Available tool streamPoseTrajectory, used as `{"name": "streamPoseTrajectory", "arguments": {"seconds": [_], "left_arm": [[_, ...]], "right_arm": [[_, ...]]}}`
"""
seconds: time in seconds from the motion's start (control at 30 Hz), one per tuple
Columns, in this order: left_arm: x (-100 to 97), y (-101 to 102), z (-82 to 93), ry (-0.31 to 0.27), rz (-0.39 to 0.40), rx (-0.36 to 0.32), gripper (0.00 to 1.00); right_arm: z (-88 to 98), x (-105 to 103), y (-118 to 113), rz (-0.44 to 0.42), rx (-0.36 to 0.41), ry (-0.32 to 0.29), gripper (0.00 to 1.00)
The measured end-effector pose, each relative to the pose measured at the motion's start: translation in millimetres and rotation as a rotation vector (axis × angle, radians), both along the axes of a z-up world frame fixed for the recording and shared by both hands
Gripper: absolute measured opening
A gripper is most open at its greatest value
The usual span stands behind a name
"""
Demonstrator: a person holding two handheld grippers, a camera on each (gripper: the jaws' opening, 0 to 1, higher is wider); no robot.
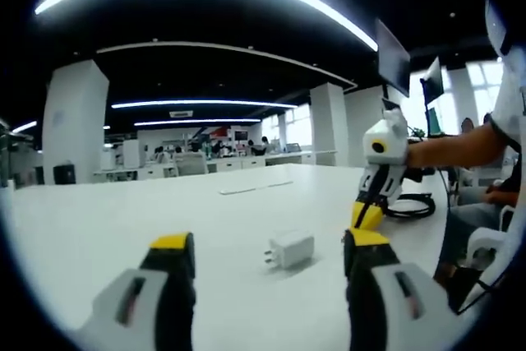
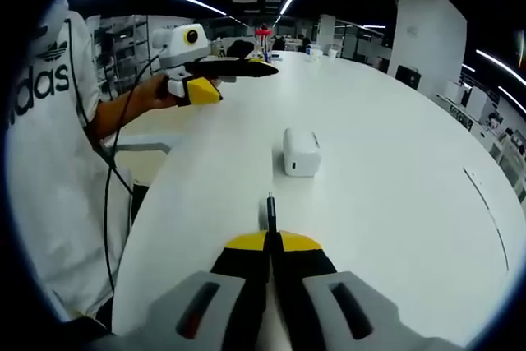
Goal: Plug the desk Type‑C cable into the charger adapter.
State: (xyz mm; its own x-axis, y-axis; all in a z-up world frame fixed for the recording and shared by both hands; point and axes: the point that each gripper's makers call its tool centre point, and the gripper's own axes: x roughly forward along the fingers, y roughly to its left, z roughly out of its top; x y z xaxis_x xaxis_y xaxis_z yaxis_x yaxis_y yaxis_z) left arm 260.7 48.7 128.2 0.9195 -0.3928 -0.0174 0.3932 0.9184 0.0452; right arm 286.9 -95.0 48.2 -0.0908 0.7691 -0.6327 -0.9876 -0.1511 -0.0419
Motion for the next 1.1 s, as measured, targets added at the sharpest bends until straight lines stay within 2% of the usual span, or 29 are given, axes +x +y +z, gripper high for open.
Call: {"name": "streamPoseTrajectory", "arguments": {"seconds": [0.17, 0.23, 0.3, 0.5, 0.57, 0.67, 0.83, 0.93, 1.1], "left_arm": [[4.4, -3, -3.1, 0.009, -0.041, 0.043, 0.67], [8.8, -3, -7.0, 0.017, -0.059, 0.110, 0.65], [11.8, -3, -10.5, 0.040, -0.068, 0.137, 0.62], [19.6, -10, -13.0, 0.062, -0.139, 0.181, 0.58], [19.3, -18, -19.3, 0.084, -0.211, 0.245, 0.58], [22.1, -24, -27.4, 0.109, -0.271, 0.333, 0.59], [28.4, -29, -28.9, 0.129, -0.330, 0.368, 0.56], [30.3, -32, -37.5, 0.178, -0.375, 0.412, 0.54], [34.5, -39, -42.2, 0.201, -0.409, 0.442, 0.52]], "right_arm": [[0.2, 1, 0, -0.002, 0.001, -0.001, 0.02], [-0.5, 1, 0, -0.002, -0.001, 0.002, 0.02], [-1.7, 1, 0, 0.000, -0.005, 0.001, 0.02], [-3.4, 3, -1, -0.009, -0.005, 0.007, 0.02], [-3.7, 3, -1, -0.011, -0.005, 0.006, 0.02], [-3.9, 4, -1, -0.014, -0.005, 0.005, 0.02], [-2.7, 6, 0, -0.025, 0.010, 0.009, 0.02], [-4.0, 7, 0, -0.028, 0.014, 0.010, 0.02], [-6.1, 7, -1, -0.032, 0.022, 0.018, 0.02]]}}
